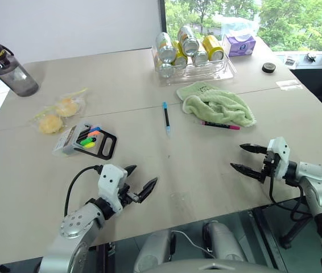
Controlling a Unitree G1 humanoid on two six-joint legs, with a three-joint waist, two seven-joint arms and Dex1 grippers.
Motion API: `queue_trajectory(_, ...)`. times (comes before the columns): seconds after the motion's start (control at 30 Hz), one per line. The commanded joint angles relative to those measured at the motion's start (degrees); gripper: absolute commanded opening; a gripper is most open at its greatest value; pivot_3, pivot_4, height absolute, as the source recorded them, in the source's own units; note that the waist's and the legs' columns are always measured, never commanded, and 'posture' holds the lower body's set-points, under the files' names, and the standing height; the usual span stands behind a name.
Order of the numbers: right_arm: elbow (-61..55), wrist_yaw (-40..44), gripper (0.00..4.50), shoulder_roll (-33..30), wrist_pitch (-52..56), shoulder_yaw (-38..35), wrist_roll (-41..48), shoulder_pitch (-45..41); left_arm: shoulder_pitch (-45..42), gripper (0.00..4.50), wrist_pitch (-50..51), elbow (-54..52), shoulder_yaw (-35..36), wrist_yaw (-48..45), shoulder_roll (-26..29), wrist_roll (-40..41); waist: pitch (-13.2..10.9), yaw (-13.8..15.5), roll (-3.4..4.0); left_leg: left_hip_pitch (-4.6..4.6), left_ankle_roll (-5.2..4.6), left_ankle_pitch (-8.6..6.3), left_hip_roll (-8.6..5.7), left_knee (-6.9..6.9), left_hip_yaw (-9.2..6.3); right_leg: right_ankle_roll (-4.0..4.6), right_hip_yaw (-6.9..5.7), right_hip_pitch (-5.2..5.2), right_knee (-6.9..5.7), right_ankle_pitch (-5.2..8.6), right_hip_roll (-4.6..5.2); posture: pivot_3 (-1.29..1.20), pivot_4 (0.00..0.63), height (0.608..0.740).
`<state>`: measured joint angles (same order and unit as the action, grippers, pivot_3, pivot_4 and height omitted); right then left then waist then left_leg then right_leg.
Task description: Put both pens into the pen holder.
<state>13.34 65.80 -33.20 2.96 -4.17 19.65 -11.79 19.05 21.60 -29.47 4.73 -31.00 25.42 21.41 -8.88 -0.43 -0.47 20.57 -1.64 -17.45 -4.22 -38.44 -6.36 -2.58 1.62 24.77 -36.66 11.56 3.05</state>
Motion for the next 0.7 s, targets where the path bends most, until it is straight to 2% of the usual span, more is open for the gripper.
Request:
queue_trajectory(0.03, 0.0, -0.2, 4.47, 0.3, -1.6, 0.1, 0.0, -1.9, 0.4, 4.5, -0.9, -0.7, 0.7, 0.1, 0.5, -0.7, 0.0, 0.0, 0.0, 0.0, 0.0, 0.0, 0.0, 0.0, 0.0, 0.0, 0.0, 0.0, 0.0, 0.0, 0.0, 0.0, 0.15, 0.739)
queue_trajectory(0.7, -4.3, -1.9, 4.47, -0.5, 0.5, 0.5, -0.3, -2.1, 1.1, 4.5, -2.5, 0.2, 0.7, -1.0, 0.7, -1.2, 0.0, 0.0, 0.04, 0.02, 0.0, 0.0, 0.0, 0.0, -0.03, 0.0, -0.01, 0.0, 0.02, 0.0, 0.01, 0.0, 0.15, 0.739)
